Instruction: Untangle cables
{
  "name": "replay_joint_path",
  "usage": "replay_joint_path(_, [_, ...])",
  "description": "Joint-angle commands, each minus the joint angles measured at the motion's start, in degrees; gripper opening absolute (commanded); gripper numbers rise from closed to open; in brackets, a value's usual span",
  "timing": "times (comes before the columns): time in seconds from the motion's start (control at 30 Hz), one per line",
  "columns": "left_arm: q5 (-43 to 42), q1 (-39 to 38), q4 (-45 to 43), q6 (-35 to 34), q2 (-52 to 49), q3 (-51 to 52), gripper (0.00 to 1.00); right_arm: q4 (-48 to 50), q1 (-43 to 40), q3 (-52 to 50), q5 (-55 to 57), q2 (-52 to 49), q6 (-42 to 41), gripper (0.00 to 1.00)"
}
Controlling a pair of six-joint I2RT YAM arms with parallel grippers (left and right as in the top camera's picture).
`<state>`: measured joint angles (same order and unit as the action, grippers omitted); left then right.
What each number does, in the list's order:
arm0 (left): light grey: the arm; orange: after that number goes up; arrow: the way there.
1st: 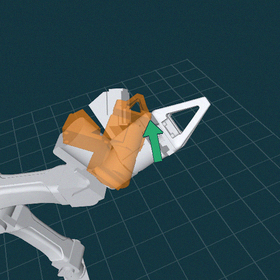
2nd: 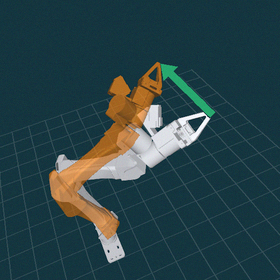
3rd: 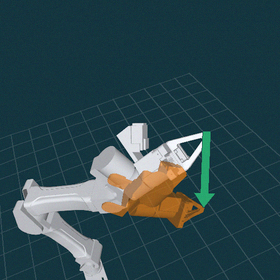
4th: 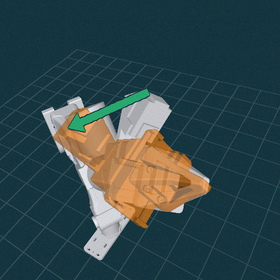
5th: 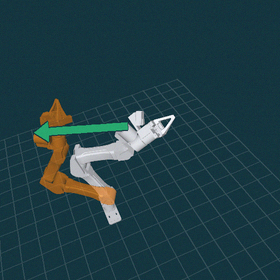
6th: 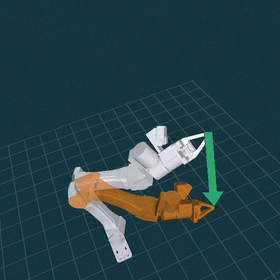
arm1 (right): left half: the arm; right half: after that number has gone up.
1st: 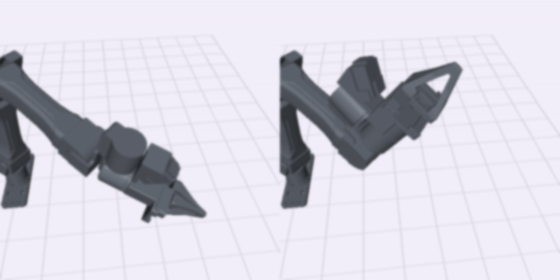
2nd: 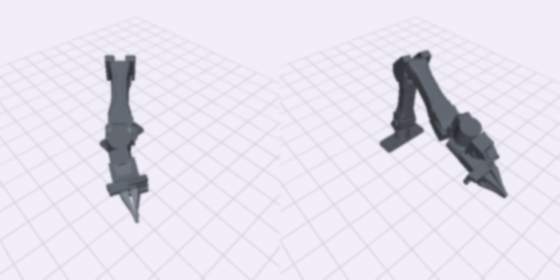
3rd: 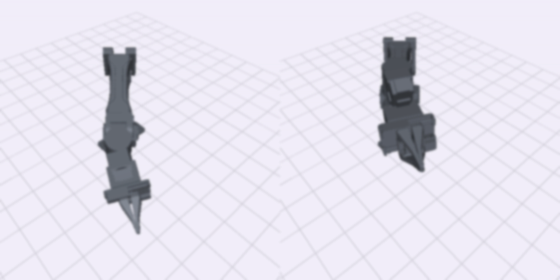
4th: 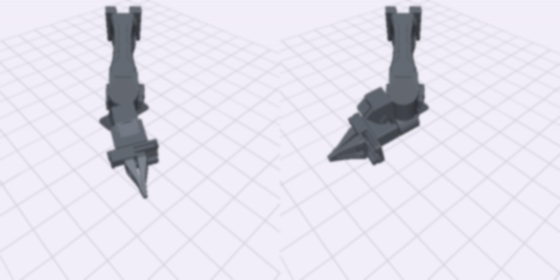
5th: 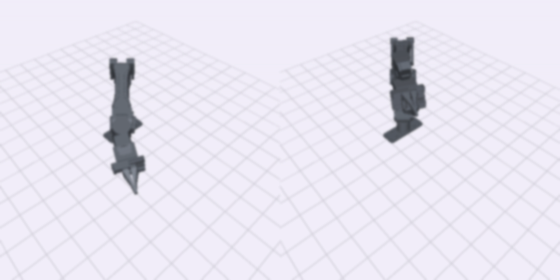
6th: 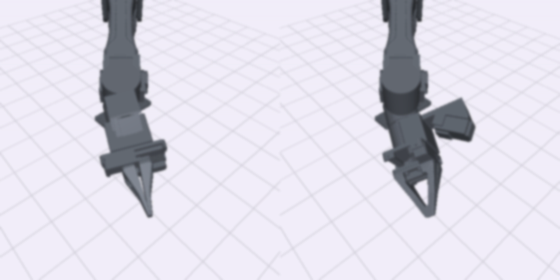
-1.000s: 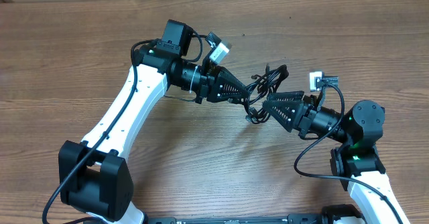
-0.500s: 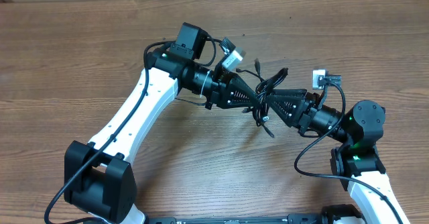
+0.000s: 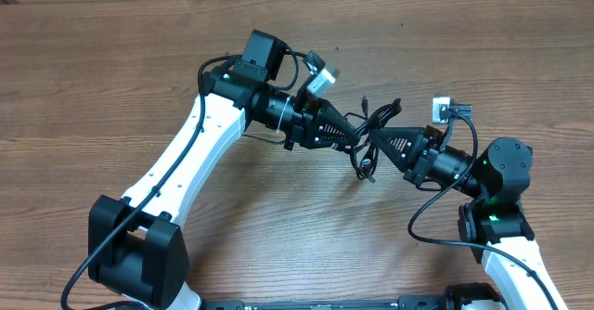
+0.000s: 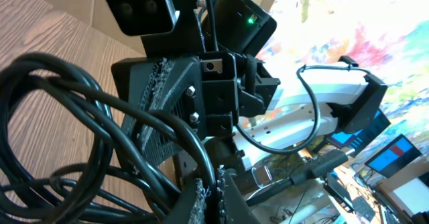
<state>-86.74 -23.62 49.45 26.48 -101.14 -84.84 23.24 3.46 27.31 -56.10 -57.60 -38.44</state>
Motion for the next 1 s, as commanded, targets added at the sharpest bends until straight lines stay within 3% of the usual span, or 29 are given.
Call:
replay_joint_path(0.0, [0.0, -0.3, -0.4, -0.1, 1.9, -1.7, 0.04, -3.0, 0.2, 1.2, 4.3, 0.0, -0.1, 0.04])
replay_joint_path(0.33, [10.8, -0.3, -0.4, -7.8, 1.9, -1.7, 0.04, -7.9, 0.2, 1.3, 14.2, 0.0, 0.0, 0.04])
replay_joint_path(0.7, [13.9, 0.0, -0.4, -10.0, 1.9, -1.7, 0.04, -17.7, 0.2, 1.3, 20.8, 0.0, 4.5, 0.04])
replay_joint_path(0.97, [19.3, 0.0, -0.4, -14.1, 1.9, -1.7, 0.04, -19.1, 0.0, 1.3, 23.9, 0.0, 5.8, 0.04])
